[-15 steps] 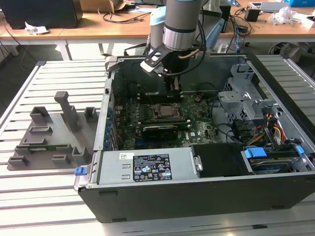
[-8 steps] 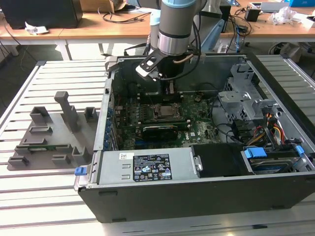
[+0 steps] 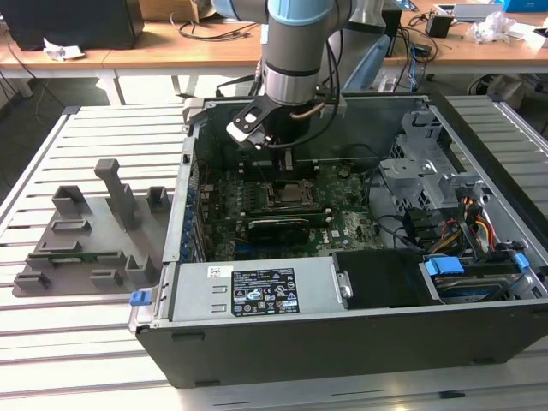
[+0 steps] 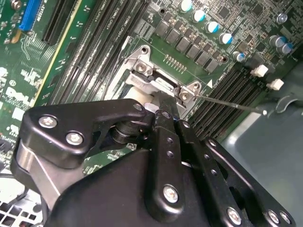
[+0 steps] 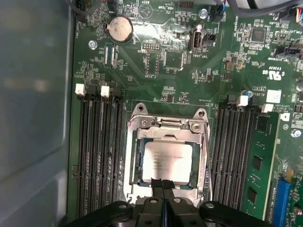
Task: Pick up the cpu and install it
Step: 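Close the cpu cover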
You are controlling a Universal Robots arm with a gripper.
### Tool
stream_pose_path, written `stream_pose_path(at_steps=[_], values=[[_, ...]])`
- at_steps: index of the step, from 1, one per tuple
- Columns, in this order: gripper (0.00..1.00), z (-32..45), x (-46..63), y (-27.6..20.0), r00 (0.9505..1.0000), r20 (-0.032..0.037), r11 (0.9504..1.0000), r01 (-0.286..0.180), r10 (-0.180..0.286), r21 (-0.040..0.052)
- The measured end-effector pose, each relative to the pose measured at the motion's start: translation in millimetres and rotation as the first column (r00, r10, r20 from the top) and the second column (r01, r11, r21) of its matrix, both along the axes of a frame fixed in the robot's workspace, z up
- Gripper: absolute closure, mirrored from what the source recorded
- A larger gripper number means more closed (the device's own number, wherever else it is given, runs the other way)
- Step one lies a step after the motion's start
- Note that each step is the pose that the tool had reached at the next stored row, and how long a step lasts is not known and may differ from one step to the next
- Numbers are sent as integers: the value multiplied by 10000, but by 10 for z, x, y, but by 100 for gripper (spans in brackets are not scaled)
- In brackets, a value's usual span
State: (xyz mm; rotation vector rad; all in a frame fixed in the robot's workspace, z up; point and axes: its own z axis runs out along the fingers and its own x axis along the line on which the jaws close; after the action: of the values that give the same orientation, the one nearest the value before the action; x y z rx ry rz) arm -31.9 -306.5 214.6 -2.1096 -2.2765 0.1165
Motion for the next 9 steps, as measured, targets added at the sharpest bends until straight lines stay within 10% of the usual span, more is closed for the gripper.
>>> stream_pose_path(at_steps=[9], values=[[89, -57, -27, -1, 10000, 0, 10000, 0, 0, 1]])
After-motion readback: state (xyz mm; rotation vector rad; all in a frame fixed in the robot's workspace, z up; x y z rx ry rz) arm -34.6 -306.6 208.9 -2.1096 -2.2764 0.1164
